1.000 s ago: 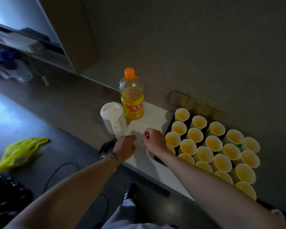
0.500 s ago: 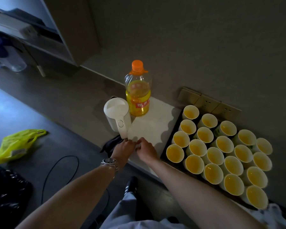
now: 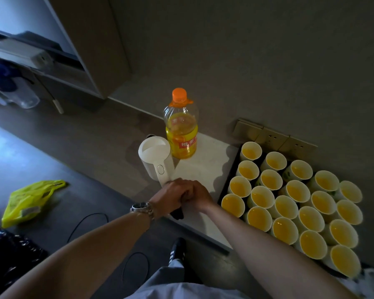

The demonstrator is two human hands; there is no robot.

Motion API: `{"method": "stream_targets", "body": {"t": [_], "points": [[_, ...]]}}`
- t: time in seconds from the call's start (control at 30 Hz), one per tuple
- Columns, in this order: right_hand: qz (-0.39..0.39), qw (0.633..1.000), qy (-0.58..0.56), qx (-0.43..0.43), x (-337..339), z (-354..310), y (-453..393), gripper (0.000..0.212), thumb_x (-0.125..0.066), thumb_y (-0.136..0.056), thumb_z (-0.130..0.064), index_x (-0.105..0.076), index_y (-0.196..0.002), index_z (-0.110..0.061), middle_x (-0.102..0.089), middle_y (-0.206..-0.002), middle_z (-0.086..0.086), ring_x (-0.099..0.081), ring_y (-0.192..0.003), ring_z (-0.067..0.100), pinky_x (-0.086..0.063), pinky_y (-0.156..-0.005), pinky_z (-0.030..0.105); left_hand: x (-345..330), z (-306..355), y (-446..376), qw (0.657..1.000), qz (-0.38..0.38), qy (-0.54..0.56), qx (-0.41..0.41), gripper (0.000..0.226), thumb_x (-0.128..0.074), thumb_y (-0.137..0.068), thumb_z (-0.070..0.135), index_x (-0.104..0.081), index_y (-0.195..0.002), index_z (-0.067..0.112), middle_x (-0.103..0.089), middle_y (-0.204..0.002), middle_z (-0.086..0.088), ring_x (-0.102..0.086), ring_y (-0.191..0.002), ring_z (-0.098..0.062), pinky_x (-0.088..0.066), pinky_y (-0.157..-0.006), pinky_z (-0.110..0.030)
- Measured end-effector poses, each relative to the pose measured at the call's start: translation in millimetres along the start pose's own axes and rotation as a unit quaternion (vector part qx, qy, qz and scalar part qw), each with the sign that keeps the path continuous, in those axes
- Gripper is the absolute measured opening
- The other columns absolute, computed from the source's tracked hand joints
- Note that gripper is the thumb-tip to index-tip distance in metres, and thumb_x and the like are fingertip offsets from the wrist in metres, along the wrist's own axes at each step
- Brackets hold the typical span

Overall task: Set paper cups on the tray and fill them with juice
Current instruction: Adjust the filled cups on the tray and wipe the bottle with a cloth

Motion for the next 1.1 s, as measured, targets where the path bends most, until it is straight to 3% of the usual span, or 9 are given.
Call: {"method": "stream_targets", "body": {"t": [0.1, 0.27, 0.4, 0.53, 0.63, 0.73, 0.87, 1.0, 1.1], "points": [[0.012, 1.000, -0.023, 0.005, 19, 2, 3, 0.022, -0.072, -0.079, -0.016, -0.070, -0.100, -0.009, -0.071, -0.105, 0.012, -0.068, -0.100, 0.029, -0.055, -0.083, 0.041, 20, -5, -12, 0.999, 0.030, 0.024, 0.026, 0.036, -0.068, -0.080, -0.009, -0.060, -0.092, 0.024, -0.061, -0.100, 0.012, -0.060, -0.092, -0.009, -0.058, -0.083, -0.029], [0.057, 0.997, -0.049, 0.019, 56, 3, 2, 0.020, -0.075, -0.084, -0.024, -0.066, -0.091, -0.008, -0.068, -0.099, 0.009, -0.060, -0.089, 0.023, -0.046, -0.077, 0.037, 49, -2, -29, 0.994, 0.059, 0.041, 0.088, 0.048, -0.060, -0.079, -0.014, -0.062, -0.109, 0.024, -0.061, -0.117, 0.007, -0.057, -0.107, -0.010, -0.052, -0.083, -0.021], [0.076, 0.994, -0.059, 0.043, 85, -5, 4, 0.019, -0.071, -0.086, -0.016, -0.053, -0.080, -0.017, -0.062, -0.081, 0.001, -0.059, -0.079, 0.024, -0.046, -0.073, 0.039, 52, -5, -43, 0.988, 0.000, 0.086, 0.129, 0.058, -0.060, -0.084, -0.014, -0.058, -0.129, 0.023, -0.060, -0.125, 0.006, -0.058, -0.114, -0.009, -0.043, -0.071, -0.004], [0.109, 0.989, -0.059, 0.084, 117, -16, 12, 0.019, -0.076, -0.085, -0.013, -0.059, -0.084, -0.020, -0.063, -0.093, -0.001, -0.060, -0.087, 0.017, -0.048, -0.079, 0.033, 60, 7, -58, 0.988, -0.035, 0.097, 0.111, 0.054, -0.063, -0.085, -0.008, -0.060, -0.132, 0.020, -0.062, -0.116, 0.009, -0.058, -0.105, -0.006, -0.040, -0.066, 0.001], [0.136, 0.985, -0.033, 0.099, 139, -20, 15, 0.022, -0.082, -0.081, -0.019, -0.063, -0.084, -0.030, -0.056, -0.102, 0.005, -0.055, -0.095, 0.019, -0.047, -0.081, 0.035, 63, 17, -70, 0.985, -0.062, 0.120, 0.105, 0.047, -0.066, -0.086, -0.004, -0.061, -0.129, 0.016, -0.061, -0.109, 0.007, -0.058, -0.098, -0.010, -0.044, -0.066, -0.005], [0.125, 0.984, 0.005, 0.128, 155, -29, 18, 0.021, -0.081, -0.081, -0.020, -0.063, -0.084, -0.030, -0.055, -0.093, -0.003, -0.057, -0.090, 0.020, -0.050, -0.079, 0.039, 65, 22, -80, 0.986, -0.079, 0.105, 0.101, 0.030, -0.066, -0.091, 0.008, -0.065, -0.121, 0.016, -0.064, -0.101, -0.002, -0.059, -0.086, -0.013, -0.044, -0.061, -0.014], [0.107, 0.985, 0.073, 0.113, 171, -33, 23, 0.017, -0.072, -0.088, -0.022, -0.056, -0.089, -0.030, -0.065, -0.094, -0.008, -0.062, -0.091, 0.018, -0.053, -0.082, 0.043, 76, 18, -88, 0.994, -0.039, 0.067, 0.083, 0.022, -0.074, -0.089, 0.022, -0.070, -0.108, 0.013, -0.065, -0.105, -0.005, -0.060, -0.097, -0.020, -0.045, -0.075, -0.026], [0.109, 0.977, 0.152, 0.103, 178, -32, 23, 0.015, -0.065, -0.089, -0.020, -0.053, -0.092, -0.028, -0.066, -0.094, -0.001, -0.059, -0.095, 0.023, -0.051, -0.078, 0.042, 78, 20, -88, 0.998, -0.040, 0.014, 0.044, 0.018, -0.078, -0.086, 0.020, -0.063, -0.092, 0.012, -0.062, -0.098, -0.004, -0.051, -0.088, -0.013, -0.039, -0.069, -0.025], [0.106, 0.968, 0.193, 0.122, 174, -38, 24, 0.014, -0.065, -0.091, -0.021, -0.053, -0.096, -0.025, -0.064, -0.091, -0.002, -0.059, -0.092, 0.025, -0.047, -0.074, 0.039, 71, 11, -83, 0.996, -0.067, -0.022, 0.046, 0.028, -0.074, -0.088, 0.023, -0.049, -0.077, 0.026, -0.060, -0.081, 0.001, -0.055, -0.077, -0.018, -0.047, -0.066, -0.034]]}}
Point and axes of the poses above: each hand's wrist, its own y-axis away from the middle knuckle, its own x-axis out of the back of the hand, z = x × y, the point moved 8 cm from there along -y, towards the middle knuckle
